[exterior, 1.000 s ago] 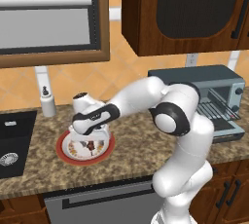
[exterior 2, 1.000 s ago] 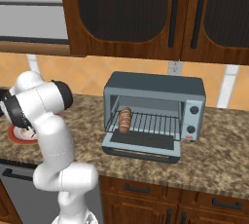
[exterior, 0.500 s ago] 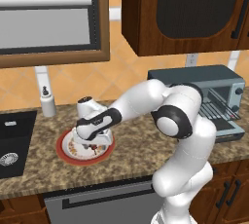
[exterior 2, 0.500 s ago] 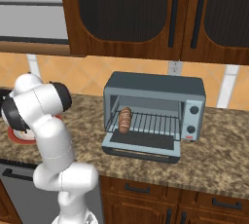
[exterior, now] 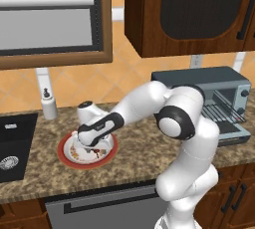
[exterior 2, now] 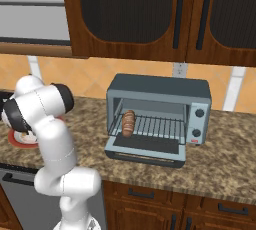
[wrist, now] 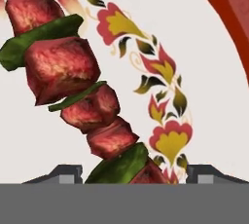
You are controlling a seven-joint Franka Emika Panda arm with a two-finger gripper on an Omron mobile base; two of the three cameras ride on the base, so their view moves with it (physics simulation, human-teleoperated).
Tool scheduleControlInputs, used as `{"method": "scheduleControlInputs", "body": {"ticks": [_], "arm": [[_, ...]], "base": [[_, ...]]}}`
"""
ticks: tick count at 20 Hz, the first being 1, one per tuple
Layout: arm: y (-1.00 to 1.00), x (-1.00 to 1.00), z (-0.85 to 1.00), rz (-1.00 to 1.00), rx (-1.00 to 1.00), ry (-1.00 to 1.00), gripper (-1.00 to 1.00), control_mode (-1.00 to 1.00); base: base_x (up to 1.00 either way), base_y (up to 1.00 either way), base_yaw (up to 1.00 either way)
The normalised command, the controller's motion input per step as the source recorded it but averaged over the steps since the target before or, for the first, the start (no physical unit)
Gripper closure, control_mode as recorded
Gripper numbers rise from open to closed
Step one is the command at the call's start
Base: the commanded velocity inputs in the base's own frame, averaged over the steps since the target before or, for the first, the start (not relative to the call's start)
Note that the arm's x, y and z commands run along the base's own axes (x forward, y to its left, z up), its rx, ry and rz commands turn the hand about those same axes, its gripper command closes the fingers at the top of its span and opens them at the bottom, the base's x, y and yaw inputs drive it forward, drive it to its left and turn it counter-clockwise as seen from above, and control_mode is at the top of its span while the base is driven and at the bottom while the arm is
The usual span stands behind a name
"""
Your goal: Pick up the kebab skewer and baguette bread, and place them inside the toaster oven. Close the toaster oven door and start by setting the timer.
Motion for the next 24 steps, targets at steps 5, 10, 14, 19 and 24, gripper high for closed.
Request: {"method": "scheduleControlInputs", "body": {"ticks": [5, 10, 14, 19, 24], "arm": [[0.0, 0.0, -0.25, 0.0, 0.0, -0.06, 1.0, -1.0], [-0.01, -0.02, -0.07, 0.04, 0.0, -0.05, 1.0, -1.0], [-0.2, -0.38, 0.76, 0.04, 0.01, 0.0, 1.0, -1.0], [-0.72, -0.8, 0.99, 0.05, 0.04, 0.0, 1.0, -1.0], [-1.0, -0.79, 0.82, 0.07, 0.03, 0.0, 1.0, -1.0]], "base": [[0.0, 0.0, 0.0], [0.0, 0.0, 0.0], [0.0, 0.0, 0.0], [0.0, 0.0, 0.0], [0.0, 0.0, 0.0]]}}
